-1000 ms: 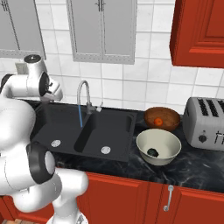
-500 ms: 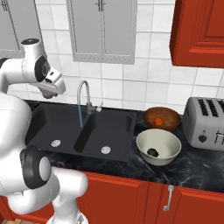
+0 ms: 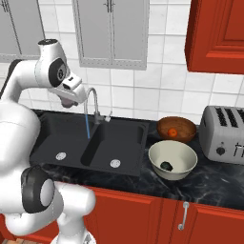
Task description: Pick the eggplants from the sink and place them in one bowl. Place the apple in the other bowl. Then turn off the sink faucet.
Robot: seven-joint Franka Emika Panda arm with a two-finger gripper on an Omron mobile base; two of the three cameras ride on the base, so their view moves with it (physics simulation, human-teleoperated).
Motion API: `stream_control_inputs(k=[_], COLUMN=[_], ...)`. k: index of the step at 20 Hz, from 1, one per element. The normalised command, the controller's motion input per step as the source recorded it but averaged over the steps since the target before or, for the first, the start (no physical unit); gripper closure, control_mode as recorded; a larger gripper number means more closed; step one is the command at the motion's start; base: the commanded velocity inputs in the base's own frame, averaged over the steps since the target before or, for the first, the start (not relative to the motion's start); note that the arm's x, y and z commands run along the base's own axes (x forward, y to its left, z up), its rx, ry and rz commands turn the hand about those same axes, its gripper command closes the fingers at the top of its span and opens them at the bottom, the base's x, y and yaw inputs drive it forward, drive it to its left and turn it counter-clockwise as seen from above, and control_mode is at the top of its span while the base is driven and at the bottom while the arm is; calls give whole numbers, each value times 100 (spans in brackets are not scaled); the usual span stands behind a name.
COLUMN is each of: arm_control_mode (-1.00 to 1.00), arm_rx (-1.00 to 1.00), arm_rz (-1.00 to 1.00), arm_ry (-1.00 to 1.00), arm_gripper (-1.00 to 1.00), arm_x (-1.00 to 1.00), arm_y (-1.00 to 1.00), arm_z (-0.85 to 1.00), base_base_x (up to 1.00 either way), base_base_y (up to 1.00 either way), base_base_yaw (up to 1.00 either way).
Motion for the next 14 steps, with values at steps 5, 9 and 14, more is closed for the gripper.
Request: stream_control_inputs(k=[5, 9, 14], arm_control_mode=[-100, -100, -100], arm_rx=[0, 0, 0], arm_rz=[-14, -14, -14], arm_ry=[-4, -5, -2], arm_gripper=[100, 100, 100], arm_x=[0, 0, 0], arm_y=[-65, -57, -55], arm_z=[-4, -1, 0], base_base_x=[0, 0, 0], base_base_y=[0, 0, 0], base_base_yaw=[0, 0, 0])
